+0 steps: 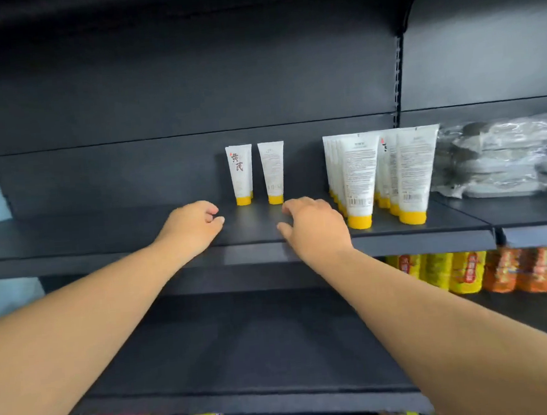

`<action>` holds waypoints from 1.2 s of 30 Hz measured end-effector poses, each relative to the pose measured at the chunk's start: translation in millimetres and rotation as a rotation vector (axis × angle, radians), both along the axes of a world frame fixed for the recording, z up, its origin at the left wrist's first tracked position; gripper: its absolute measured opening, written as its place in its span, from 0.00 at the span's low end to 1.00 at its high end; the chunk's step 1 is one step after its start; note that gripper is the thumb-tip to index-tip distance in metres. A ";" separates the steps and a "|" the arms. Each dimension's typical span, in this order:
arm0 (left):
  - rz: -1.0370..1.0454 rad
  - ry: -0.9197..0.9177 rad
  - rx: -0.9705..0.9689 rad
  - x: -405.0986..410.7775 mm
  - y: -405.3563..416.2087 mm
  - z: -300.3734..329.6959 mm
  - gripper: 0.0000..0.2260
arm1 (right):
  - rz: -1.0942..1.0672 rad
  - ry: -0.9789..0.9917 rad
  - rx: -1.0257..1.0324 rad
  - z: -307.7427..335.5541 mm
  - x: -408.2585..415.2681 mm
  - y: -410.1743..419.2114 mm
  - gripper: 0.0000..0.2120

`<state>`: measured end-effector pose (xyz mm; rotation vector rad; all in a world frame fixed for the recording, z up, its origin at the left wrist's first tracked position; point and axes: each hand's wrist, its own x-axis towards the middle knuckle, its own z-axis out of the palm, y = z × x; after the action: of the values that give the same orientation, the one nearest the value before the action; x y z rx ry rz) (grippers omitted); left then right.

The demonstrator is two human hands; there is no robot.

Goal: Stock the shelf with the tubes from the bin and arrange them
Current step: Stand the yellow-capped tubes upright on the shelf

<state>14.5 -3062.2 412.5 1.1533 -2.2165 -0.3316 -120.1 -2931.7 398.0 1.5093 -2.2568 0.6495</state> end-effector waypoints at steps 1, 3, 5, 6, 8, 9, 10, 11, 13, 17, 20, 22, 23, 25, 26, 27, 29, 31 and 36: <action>0.009 -0.063 -0.066 13.5 23.8 0.2 0.15 | 0.009 0.057 0.004 -1.6 10.8 20.0 0.16; 0.013 -0.178 -0.205 39.3 69.4 -0.5 0.14 | 0.036 0.124 -0.003 -6.4 32.0 58.3 0.16; 0.008 -0.255 -0.302 60.0 108.5 -0.5 0.13 | 0.057 0.131 -0.010 -11.9 50.4 90.3 0.17; 0.002 -0.277 -0.337 69.8 126.9 -1.2 0.13 | 0.064 0.122 -0.003 -14.8 59.6 105.2 0.18; -0.018 -0.289 -0.400 90.1 158.8 -6.6 0.12 | 0.081 0.108 0.020 -22.0 77.7 130.9 0.18; -0.027 -0.289 -0.417 98.9 170.2 -9.8 0.12 | 0.093 0.105 0.025 -25.5 84.9 140.0 0.19; -0.028 -0.288 -0.423 109.0 181.7 -14.3 0.12 | 0.105 0.102 0.026 -28.8 93.4 149.6 0.19; -0.027 -0.288 -0.427 117.8 191.9 -18.7 0.12 | 0.115 0.100 0.022 -31.3 100.8 157.7 0.18; -0.023 -0.273 -0.428 135.4 208.7 -29.9 0.12 | 0.127 0.085 0.005 -36.4 115.4 170.9 0.17; -0.022 -0.255 -0.389 167.3 224.0 -53.7 0.12 | 0.105 0.066 0.008 -48.3 143.4 187.5 0.15; -0.033 -0.234 -0.344 192.0 223.4 -69.4 0.12 | 0.078 0.061 0.033 -62.1 166.0 193.4 0.15; -0.056 -0.233 -0.322 209.2 221.0 -78.6 0.12 | 0.043 0.050 0.058 -73.5 183.4 195.8 0.14; -0.073 -0.235 -0.317 217.7 219.6 -84.0 0.12 | 0.027 0.039 0.069 -79.9 192.9 197.3 0.14; -0.111 -0.240 -0.299 233.9 217.2 -94.9 0.13 | -0.005 0.013 0.088 -91.8 212.0 199.2 0.14; -0.128 -0.242 -0.283 242.2 215.3 -100.8 0.13 | -0.025 -0.003 0.098 -97.7 222.1 198.9 0.14; -0.144 -0.248 -0.261 250.6 213.4 -108.6 0.12 | -0.049 -0.017 0.108 -104.6 232.7 199.1 0.14; -0.173 -0.253 -0.225 265.4 210.7 -125.1 0.12 | -0.087 -0.045 0.124 -119.6 250.1 200.7 0.14; -0.193 -0.262 -0.183 282.7 208.3 -146.3 0.11 | -0.119 -0.091 0.156 -139.8 267.0 201.1 0.14; -0.218 -0.310 0.008 320.2 200.7 -206.7 0.12 | -0.166 -0.225 0.277 -203.4 296.3 198.4 0.13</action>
<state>334.7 -2861.5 205.8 1.0249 -2.6235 -0.2646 176.2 -2733.3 194.6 1.4047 -2.7042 0.4953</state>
